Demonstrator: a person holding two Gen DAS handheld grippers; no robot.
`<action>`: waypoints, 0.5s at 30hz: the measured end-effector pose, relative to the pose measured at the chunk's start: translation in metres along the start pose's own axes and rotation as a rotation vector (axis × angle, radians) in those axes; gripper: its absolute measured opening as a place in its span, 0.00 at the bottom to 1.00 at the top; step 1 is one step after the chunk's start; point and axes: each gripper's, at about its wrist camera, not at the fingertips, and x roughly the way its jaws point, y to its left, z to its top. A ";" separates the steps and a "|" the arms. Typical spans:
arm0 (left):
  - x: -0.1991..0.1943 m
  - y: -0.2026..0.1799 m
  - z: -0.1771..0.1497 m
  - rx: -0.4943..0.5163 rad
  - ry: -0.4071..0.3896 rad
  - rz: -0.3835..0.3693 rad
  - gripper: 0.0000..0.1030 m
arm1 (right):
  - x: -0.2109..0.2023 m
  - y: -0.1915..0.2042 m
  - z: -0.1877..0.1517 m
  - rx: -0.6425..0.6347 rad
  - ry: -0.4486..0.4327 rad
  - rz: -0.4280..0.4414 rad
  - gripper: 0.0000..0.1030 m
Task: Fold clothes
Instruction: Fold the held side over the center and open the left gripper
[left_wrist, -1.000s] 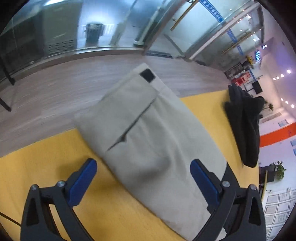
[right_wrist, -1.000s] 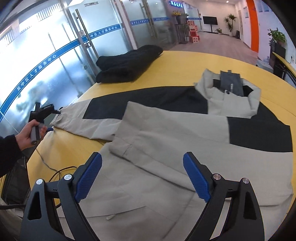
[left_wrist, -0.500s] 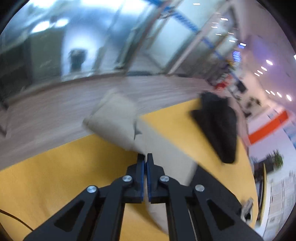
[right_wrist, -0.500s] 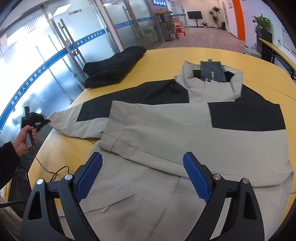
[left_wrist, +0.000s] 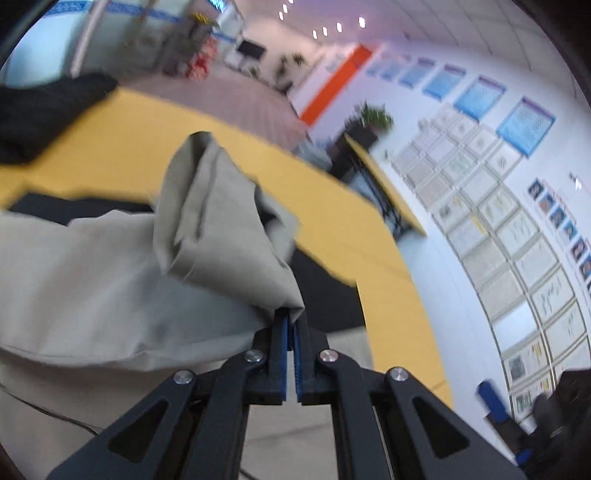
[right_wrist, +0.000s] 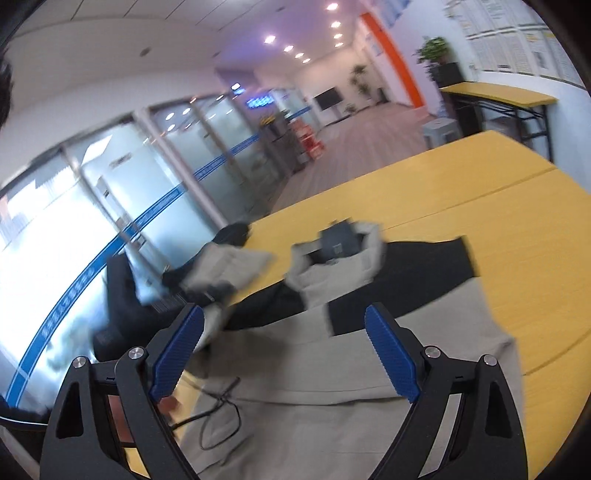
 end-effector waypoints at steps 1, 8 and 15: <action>0.029 -0.006 -0.016 -0.004 0.053 0.002 0.02 | -0.005 -0.015 0.000 0.013 0.004 -0.026 0.88; 0.093 -0.054 -0.086 0.076 0.180 0.045 0.08 | 0.006 -0.079 -0.005 0.058 0.093 -0.102 0.92; -0.028 -0.032 -0.077 0.157 0.027 -0.013 0.57 | 0.078 -0.064 -0.006 0.006 0.185 -0.062 1.00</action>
